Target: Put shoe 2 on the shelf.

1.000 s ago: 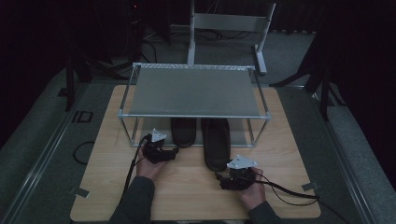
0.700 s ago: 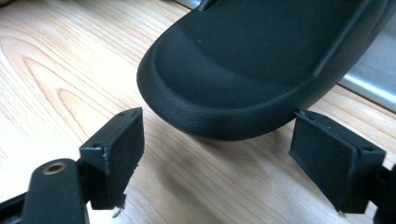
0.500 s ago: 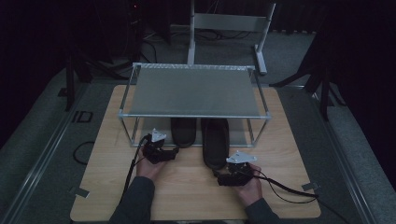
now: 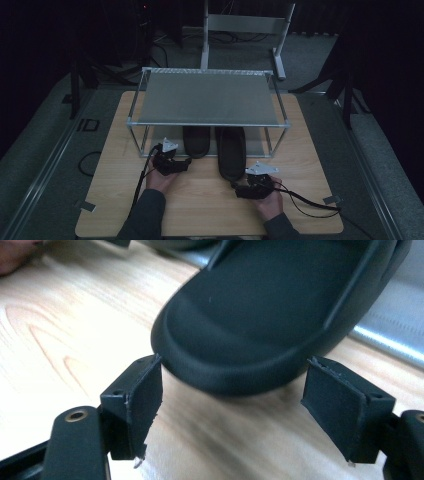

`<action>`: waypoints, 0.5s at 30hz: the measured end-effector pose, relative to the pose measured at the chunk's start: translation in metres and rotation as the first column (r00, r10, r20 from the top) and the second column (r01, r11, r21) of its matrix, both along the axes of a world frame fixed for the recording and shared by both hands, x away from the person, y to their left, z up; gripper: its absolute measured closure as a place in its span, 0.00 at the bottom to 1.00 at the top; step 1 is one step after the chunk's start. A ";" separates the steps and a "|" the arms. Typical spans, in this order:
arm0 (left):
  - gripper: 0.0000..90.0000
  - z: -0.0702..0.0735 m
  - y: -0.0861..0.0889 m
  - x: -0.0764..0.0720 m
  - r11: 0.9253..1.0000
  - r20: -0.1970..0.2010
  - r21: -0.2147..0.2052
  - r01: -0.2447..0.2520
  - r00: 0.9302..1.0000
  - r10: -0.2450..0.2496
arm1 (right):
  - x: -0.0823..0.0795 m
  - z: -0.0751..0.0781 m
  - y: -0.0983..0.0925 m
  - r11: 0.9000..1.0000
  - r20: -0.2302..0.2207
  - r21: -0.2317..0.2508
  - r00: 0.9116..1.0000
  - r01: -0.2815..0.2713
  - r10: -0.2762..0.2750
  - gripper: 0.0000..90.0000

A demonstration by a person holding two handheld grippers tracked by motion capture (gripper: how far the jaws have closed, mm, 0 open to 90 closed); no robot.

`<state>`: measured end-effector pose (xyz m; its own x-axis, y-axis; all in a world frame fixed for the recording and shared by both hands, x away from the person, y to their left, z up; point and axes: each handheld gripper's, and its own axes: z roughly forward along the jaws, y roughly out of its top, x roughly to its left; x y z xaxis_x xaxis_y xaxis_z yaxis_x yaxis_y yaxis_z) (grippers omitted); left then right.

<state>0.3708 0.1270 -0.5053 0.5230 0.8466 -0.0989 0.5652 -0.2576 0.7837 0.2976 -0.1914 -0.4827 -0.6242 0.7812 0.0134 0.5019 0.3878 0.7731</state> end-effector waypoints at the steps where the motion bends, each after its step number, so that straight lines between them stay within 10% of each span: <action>1: 0.26 0.000 0.000 0.000 1.000 0.000 0.000 0.000 1.000 0.000 | 0.002 0.001 0.001 1.000 0.001 -0.001 1.000 0.000 0.000 0.26; 15: 0.26 0.000 0.000 0.000 1.000 -0.001 0.000 0.000 1.000 0.000 | 0.020 -0.003 -0.003 1.000 -0.001 -0.005 1.000 0.027 -0.027 0.34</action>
